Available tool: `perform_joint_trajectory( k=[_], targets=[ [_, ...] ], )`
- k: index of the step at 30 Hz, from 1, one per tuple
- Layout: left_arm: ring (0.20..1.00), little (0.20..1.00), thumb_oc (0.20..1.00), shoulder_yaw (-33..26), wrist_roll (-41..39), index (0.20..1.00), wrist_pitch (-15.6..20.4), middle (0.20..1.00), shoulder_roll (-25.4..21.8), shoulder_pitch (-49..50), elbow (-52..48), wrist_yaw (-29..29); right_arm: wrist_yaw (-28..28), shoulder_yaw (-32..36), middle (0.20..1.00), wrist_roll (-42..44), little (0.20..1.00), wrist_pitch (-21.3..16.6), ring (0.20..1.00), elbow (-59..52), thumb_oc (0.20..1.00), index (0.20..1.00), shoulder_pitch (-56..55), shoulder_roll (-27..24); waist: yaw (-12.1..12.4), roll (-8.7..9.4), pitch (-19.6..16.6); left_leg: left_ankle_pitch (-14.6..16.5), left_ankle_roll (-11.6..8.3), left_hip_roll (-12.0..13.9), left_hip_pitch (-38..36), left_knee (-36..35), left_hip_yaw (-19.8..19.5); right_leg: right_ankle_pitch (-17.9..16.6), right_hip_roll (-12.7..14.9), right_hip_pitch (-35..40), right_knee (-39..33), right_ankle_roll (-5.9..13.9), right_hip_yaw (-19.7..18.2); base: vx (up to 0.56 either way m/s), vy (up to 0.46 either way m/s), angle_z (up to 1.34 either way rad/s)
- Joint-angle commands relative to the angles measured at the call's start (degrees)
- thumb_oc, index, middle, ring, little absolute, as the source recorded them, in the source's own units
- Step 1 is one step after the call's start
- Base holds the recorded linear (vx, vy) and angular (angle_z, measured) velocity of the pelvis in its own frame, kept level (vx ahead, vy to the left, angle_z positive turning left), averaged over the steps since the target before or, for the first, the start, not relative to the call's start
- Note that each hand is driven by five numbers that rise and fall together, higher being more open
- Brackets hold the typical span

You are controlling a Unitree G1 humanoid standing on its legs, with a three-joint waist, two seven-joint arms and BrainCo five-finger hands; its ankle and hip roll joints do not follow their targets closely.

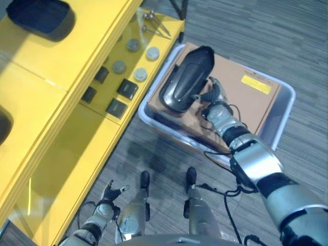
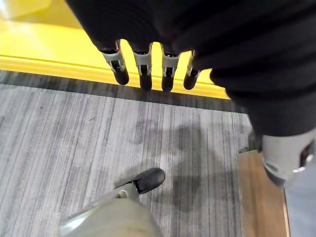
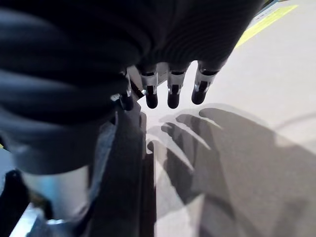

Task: Move parts from the plastic box to the shelf.

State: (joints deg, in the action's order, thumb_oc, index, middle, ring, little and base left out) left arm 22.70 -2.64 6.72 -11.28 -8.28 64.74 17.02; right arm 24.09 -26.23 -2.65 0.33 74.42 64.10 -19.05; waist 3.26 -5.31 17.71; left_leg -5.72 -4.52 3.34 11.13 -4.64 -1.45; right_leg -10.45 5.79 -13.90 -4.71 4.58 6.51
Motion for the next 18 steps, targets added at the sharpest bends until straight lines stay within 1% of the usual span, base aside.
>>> perform_joint_trajectory(
  k=[1, 2, 3, 4, 5, 6, 9, 10, 11, 12, 13, 14, 16, 18],
  targets=[
    [1.0, 1.0, 1.0, 4.0, -1.6, 1.0, 0.2, 1.0, -1.2, -2.5, 2.8, 0.0, -1.4, -2.8, 1.0, -1.1, 1.0, 0.9, 1.0, 6.1, 1.0, 1.0, 7.4, -0.7, 1.2, -0.82, -2.9, 0.2, -0.72, -1.6, 1.2, -0.4, 0.2, 5.0, 2.6, 3.7, -0.1, 4.36, -5.0, 0.0, -0.004, 0.18],
    [1.0, 1.0, 1.0, 4.3, -1.6, 1.0, 0.1, 1.0, -1.3, -2.6, 2.7, -0.4, -2.5, -2.9, 1.0, -1.2, 1.0, 1.5, 1.0, 7.2, 1.0, 1.0, 7.9, -1.0, 1.5, -0.94, -3.0, 0.1, -0.73, -1.7, 1.3, -0.4, -0.3, 5.0, 2.8, 3.9, -0.1, 4.41, -4.6, 0.01, -0.004, 0.24],
    [1.0, 1.0, 1.0, 4.7, -1.3, 1.0, -0.1, 1.0, -1.4, -2.4, 2.8, -1.0, -3.6, -3.4, 0.567, -1.9, 0.567, 2.4, 0.567, 8.5, 0.567, 0.567, 8.4, -2.2, 2.1, -1.24, -3.3, 0.0, -0.73, -2.0, 1.4, -0.4, -0.9, 5.1, 3.1, 4.3, -0.2, 4.52, -3.9, 0.01, 0.0, 0.26],
    [1.0, 1.0, 1.0, 4.9, -0.9, 1.0, -0.3, 1.0, -1.5, -2.3, 2.8, -1.4, -4.5, -3.8, 0.2, -2.8, 0.2, 2.9, 0.2, 9.1, 0.2, 0.2, 8.3, -2.9, 2.3, -1.33, -3.5, 0.0, -0.72, -2.1, 1.4, -0.4, -1.3, 5.2, 3.3, 4.6, -0.2, 4.6, -3.6, 0.01, -0.002, 0.27],
    [1.0, 1.0, 1.0, 4.9, -0.9, 1.0, -0.3, 1.0, -1.5, -2.3, 2.8, -1.4, -4.5, -3.8, 0.2, -2.8, 0.2, 2.9, 0.2, 9.1, 0.2, 0.2, 8.3, -2.9, 2.3, -1.34, -3.5, 0.0, -0.72, -2.1, 1.4, -0.4, -1.3, 5.2, 3.3, 4.6, -0.2, 4.6, -3.5, 0.01, 0.002, 0.28],
    [1.0, 1.0, 1.0, 5.3, -0.3, 1.0, -0.5, 1.0, -1.6, -2.1, 2.6, -2.2, -6.1, -5.3, 0.2, -6.0, 0.2, 4.0, 0.2, 10.4, 0.2, 0.2, 8.3, -4.6, 2.9, -1.67, -4.0, 0.0, -0.72, -2.4, 1.3, -0.4, -2.1, 5.3, 3.6, 5.1, -0.2, 4.73, -2.8, 0.01, -0.001, 0.26],
    [1.0, 1.0, 1.0, 5.4, 0.4, 1.0, -0.7, 1.0, -1.8, -1.7, 2.5, -3.4, -7.8, -7.6, 0.2, -12.2, 0.2, 5.7, 0.2, 11.8, 0.2, 0.2, 7.4, -6.9, 3.2, -1.95, -4.7, 0.1, -0.67, -2.7, 1.2, -0.4, -3.2, 5.6, 3.9, 5.9, -0.2, 4.76, -2.0, 0.0, -0.002, 0.28],
    [1.0, 1.0, 1.0, 5.2, 0.6, 1.0, -1.0, 1.0, -1.8, -1.4, 2.0, -4.7, -9.2, -9.2, 0.2, -18.6, 0.2, 7.4, 0.2, 12.9, 0.2, 0.2, 5.9, -10.1, 3.3, -2.12, -5.4, 0.2, -0.7, -2.8, 0.8, -0.4, -4.1, 5.9, 4.1, 7.0, -0.2, 4.74, -1.1, 0.0, 0.003, 0.22],
    [1.0, 1.0, 1.0, 5.3, 0.6, 1.0, -1.0, 1.0, -1.8, -1.4, 2.0, -4.7, -9.2, -9.2, 0.2, -18.7, 0.2, 7.4, 0.2, 12.9, 0.2, 0.2, 5.9, -10.1, 3.3, -2.12, -5.4, 0.2, -0.7, -2.8, 0.8, -0.4, -4.1, 5.9, 4.1, 7.0, -0.2, 4.74, -1.1, 0.0, -0.007, 0.23],
    [1.0, 1.0, 1.0, 5.1, 0.6, 1.0, -1.2, 1.0, -1.8, -1.4, 2.0, -5.6, -9.8, -9.3, 0.2, -20.3, 0.2, 7.5, 0.2, 12.2, 0.2, 0.2, 3.9, -11.7, 3.2, -2.08, -5.8, 0.3, -0.71, -2.8, 0.6, -0.4, -4.4, 6.1, 4.1, 7.4, -0.1, 4.76, -0.7, 0.0, -0.011, 0.2],
    [1.0, 1.0, 1.0, 4.9, 1.0, 1.0, -1.2, 1.0, -1.8, -1.3, 1.8, -5.9, -9.6, -8.1, 0.2, -19.0, 0.2, 7.4, 0.2, 12.0, 0.2, 0.2, 3.1, -12.5, 3.1, -2.01, -6.0, 0.4, -0.68, -2.8, 0.4, -0.4, -4.4, 6.3, 4.1, 7.7, -0.1, 4.71, -0.6, 0.0, -0.011, 0.24],
    [1.0, 1.0, 1.0, 5.0, 1.0, 1.0, -1.2, 1.0, -1.8, -1.3, 1.8, -5.9, -9.6, -8.1, 0.2, -19.0, 0.2, 7.4, 0.2, 12.0, 0.2, 0.2, 3.1, -12.5, 3.1, -2.0, -6.0, 0.4, -0.68, -2.8, 0.4, -0.4, -4.4, 6.3, 4.1, 7.7, -0.1, 4.71, -0.5, 0.0, -0.014, 0.18],
    [1.0, 1.0, 1.0, 4.7, 1.4, 1.0, -1.3, 1.0, -1.7, -1.4, 1.2, -6.1, -10.0, -7.7, 0.2, -19.6, 0.2, 7.8, 0.2, 12.5, 0.2, 0.2, 2.6, -14.2, 2.9, -1.64, -6.6, 0.6, -0.7, -2.7, 0.0, -0.4, -4.5, 6.7, 4.1, 8.4, -0.2, 4.62, -0.4, 0.0, -0.007, 0.03],
    [1.0, 1.0, 1.0, 4.6, 1.6, 1.0, -0.8, 1.0, -1.8, -0.9, -0.1, -6.2, -10.3, -7.1, 0.2, -17.7, 0.2, 6.0, 0.2, 10.9, 0.2, 0.2, 2.0, -16.5, 2.5, -1.19, -7.2, 0.8, -0.71, -2.5, -0.5, -0.4, -4.5, 6.9, 4.0, 8.8, -0.1, 4.57, -0.3, 0.0, 0.0, 0.0]
  ],
)
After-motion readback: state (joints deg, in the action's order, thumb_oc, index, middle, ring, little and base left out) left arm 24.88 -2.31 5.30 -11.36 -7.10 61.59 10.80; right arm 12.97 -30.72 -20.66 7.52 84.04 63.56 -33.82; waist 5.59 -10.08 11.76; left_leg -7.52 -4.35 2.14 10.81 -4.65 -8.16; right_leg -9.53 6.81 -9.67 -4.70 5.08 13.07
